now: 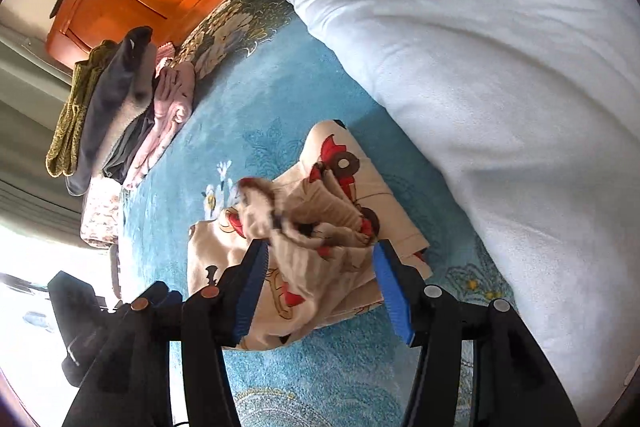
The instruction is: Fold clothes
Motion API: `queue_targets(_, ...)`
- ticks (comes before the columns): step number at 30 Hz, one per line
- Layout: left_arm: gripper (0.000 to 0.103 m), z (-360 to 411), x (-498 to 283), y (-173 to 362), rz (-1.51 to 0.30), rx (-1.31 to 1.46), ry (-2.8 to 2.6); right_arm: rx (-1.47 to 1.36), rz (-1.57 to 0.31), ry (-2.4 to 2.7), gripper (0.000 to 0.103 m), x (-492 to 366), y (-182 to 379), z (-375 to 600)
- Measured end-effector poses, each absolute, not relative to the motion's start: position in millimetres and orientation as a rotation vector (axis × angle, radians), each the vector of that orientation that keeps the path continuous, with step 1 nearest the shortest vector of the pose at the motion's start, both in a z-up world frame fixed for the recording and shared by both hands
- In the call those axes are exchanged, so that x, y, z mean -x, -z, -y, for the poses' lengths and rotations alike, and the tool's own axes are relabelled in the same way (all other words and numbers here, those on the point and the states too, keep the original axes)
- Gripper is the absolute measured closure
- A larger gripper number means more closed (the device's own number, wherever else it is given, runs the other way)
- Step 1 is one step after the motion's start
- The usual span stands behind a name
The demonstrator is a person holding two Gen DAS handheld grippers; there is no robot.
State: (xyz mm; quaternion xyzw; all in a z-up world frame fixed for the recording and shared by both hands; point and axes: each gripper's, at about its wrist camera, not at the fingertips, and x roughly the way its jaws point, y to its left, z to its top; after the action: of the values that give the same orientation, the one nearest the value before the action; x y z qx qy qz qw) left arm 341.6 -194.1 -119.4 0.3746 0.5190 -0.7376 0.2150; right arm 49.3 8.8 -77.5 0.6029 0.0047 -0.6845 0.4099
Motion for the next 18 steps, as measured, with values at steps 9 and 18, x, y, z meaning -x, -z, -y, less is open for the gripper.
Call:
queue_targets(9,0.042,179,-335,131,-1.426,-1.126,2.068,-1.621,-0.056,1.681,0.032,-69,106,6)
queue_targets(18,0.042,180,-343,134,-1.468,-1.116,2.055,-1.695,0.06,1.731,0.078,-51,110,16)
